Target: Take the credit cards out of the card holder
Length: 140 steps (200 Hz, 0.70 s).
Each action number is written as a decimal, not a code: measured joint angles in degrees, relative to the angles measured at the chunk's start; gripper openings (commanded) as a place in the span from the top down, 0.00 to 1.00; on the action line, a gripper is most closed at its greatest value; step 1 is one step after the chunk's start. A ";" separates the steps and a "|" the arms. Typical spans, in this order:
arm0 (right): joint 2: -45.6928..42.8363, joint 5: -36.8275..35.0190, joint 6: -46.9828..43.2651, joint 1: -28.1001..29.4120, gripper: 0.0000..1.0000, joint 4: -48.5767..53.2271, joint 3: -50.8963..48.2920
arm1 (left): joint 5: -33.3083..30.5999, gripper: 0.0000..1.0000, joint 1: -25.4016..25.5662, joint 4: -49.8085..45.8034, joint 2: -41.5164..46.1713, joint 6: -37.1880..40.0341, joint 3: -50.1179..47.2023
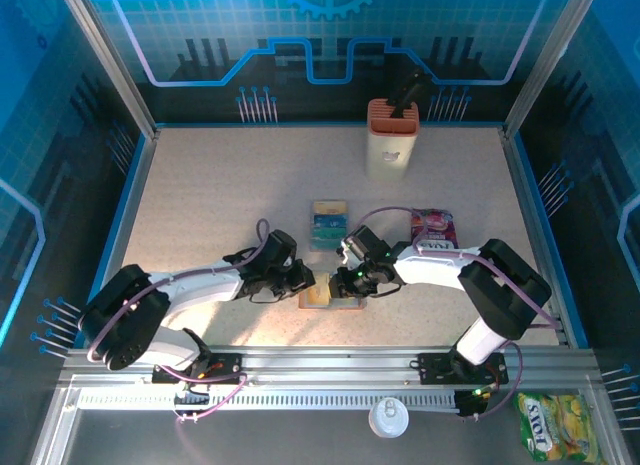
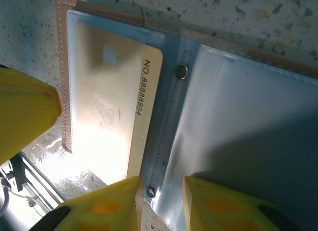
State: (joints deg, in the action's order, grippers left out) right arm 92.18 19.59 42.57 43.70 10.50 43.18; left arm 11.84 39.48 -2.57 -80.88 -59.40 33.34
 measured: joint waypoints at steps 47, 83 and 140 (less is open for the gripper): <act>-1.88 0.59 0.96 0.00 0.71 -0.44 0.00 | -0.04 0.93 -0.02 -0.17 -0.83 -0.02 0.00; -1.90 2.45 2.71 0.00 0.71 -2.58 0.00 | -0.04 0.94 -0.02 -0.15 -0.90 -0.02 -0.11; -1.86 3.85 5.09 -0.35 0.71 -5.05 -0.02 | -0.04 0.95 -0.02 0.24 -2.23 0.02 -0.74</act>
State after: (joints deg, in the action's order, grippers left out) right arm 90.32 23.44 47.66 43.35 5.45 43.16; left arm 11.79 39.46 -2.33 -83.11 -59.37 32.60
